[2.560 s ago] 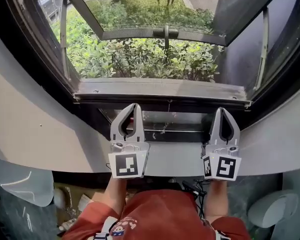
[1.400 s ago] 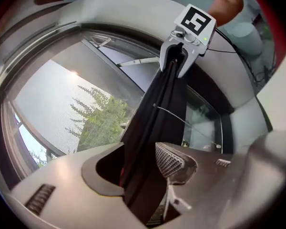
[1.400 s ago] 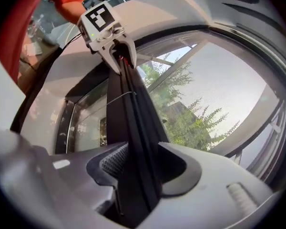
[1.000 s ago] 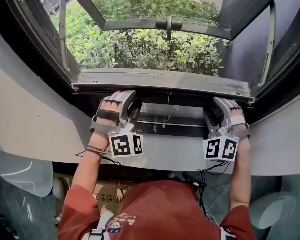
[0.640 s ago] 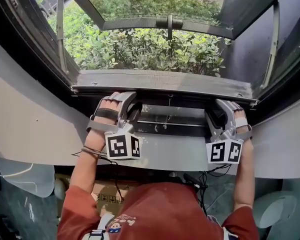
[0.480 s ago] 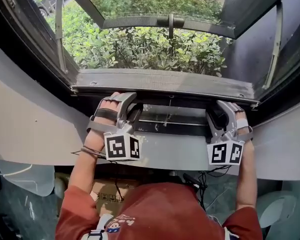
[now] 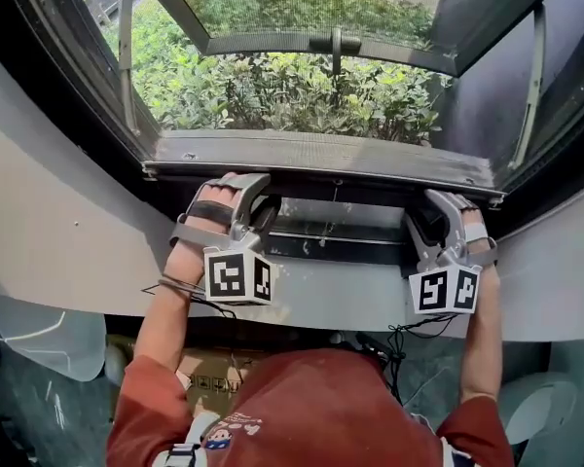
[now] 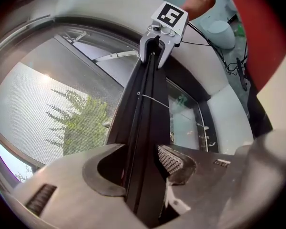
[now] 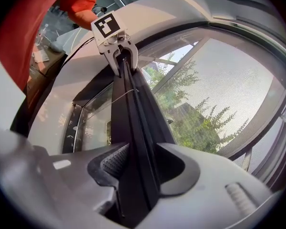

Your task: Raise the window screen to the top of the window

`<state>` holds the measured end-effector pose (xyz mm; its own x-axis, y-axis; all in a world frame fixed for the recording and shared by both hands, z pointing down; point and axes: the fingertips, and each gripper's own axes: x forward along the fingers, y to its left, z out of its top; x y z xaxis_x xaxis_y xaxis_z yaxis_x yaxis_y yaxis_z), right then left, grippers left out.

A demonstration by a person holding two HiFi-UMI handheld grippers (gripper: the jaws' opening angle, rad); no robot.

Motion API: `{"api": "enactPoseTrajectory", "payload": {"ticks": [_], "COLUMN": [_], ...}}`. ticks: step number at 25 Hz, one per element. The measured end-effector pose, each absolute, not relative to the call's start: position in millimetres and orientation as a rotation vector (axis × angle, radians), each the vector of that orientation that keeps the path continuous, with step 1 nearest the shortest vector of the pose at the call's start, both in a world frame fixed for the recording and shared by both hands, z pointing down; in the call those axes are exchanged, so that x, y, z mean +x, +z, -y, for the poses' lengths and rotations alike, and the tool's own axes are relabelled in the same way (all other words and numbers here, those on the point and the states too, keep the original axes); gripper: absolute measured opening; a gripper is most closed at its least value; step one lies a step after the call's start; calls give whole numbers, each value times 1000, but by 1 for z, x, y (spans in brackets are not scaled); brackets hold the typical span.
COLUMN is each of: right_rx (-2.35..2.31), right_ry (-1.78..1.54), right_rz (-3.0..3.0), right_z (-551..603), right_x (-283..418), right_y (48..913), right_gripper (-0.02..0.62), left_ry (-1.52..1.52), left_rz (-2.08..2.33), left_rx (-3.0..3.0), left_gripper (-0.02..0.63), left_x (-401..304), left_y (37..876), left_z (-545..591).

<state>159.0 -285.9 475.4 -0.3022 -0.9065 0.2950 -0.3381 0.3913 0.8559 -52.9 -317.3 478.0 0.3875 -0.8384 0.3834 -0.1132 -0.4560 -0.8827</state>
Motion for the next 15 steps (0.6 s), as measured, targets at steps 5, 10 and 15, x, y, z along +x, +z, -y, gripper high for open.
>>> {"api": "enactPoseTrajectory", "payload": {"ticks": [5, 10, 15], "right_rx": [1073, 1097, 1146], "right_ry": [-879, -901, -975], "right_rz": [1835, 1826, 1799], "right_z": [285, 286, 289], "right_x": [160, 160, 162], "right_y": [468, 459, 434], "right_gripper": [183, 166, 127], "left_ry": [-1115, -1099, -1055], "left_rz": [-830, -837, -869], "left_rx": [-1844, -1833, -1806], "left_gripper": [182, 181, 181], "left_x": [-53, -53, -52], "left_y": [470, 462, 442], "left_z": [316, 317, 318]}}
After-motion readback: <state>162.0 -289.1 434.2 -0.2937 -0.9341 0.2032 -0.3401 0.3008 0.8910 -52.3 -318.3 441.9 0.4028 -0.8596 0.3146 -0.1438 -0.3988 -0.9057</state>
